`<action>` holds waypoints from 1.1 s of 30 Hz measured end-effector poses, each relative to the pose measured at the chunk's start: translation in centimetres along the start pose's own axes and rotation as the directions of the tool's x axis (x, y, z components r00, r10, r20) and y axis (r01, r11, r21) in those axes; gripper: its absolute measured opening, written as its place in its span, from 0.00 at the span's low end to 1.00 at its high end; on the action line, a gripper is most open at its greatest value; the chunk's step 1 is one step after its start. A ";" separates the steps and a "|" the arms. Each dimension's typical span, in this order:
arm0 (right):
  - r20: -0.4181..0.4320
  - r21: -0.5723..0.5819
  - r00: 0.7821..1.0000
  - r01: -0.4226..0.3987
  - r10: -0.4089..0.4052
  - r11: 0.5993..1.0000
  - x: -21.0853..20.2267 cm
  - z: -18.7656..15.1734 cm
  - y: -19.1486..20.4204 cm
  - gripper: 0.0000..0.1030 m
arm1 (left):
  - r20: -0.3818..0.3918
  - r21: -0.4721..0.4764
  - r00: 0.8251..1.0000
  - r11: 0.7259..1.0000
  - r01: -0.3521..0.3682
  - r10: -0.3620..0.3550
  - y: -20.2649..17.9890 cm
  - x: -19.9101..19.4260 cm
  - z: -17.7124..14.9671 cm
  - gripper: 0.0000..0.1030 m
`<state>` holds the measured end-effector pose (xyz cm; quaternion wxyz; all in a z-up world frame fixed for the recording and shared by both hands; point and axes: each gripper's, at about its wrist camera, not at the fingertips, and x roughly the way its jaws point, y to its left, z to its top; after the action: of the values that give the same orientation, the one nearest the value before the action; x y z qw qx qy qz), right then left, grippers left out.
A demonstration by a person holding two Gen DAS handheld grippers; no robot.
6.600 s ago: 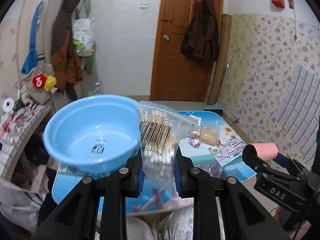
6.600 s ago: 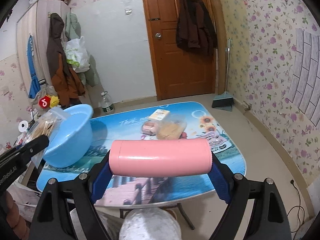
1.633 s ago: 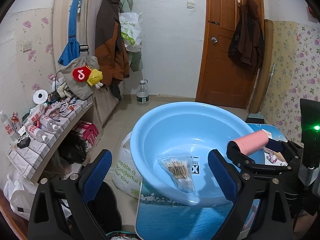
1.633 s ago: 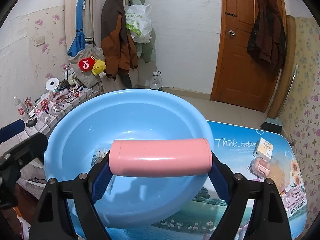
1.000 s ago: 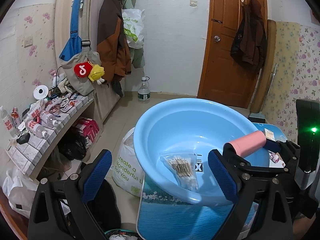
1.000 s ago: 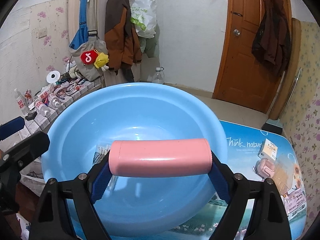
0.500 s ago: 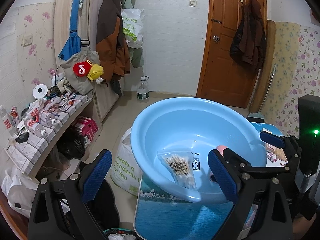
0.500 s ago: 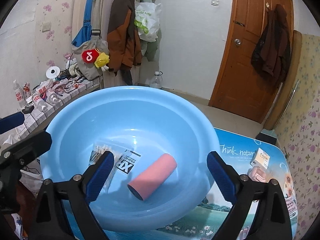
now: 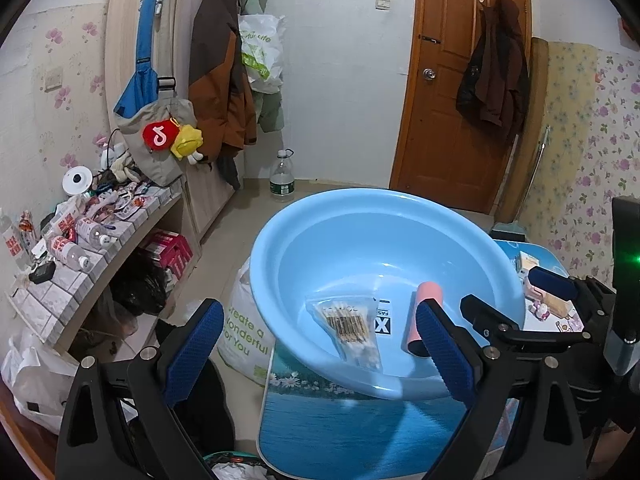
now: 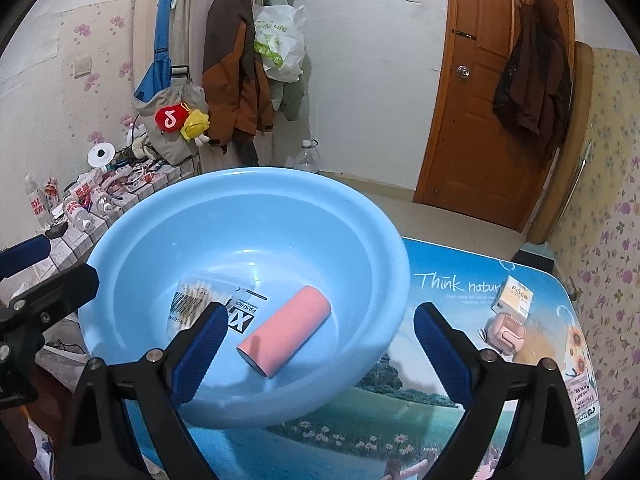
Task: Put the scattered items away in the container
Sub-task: 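Open the right gripper to drop the pink cylinder into the basin, then withdraw both grippers from the basin toward the remaining items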
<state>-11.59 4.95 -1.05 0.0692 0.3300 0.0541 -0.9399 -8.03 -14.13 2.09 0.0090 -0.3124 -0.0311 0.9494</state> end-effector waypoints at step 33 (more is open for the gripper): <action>0.058 0.176 0.993 0.093 -0.104 0.980 -14.7 -5.3 -7.1 0.92 | 0.035 0.085 0.998 0.995 0.055 -0.058 -8.8 -8.1 -1.7 0.95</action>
<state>1.80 14.15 4.48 -0.0047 0.3002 -0.0137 -0.9538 -0.50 -5.57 6.06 0.0483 -0.2927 -0.0004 0.9550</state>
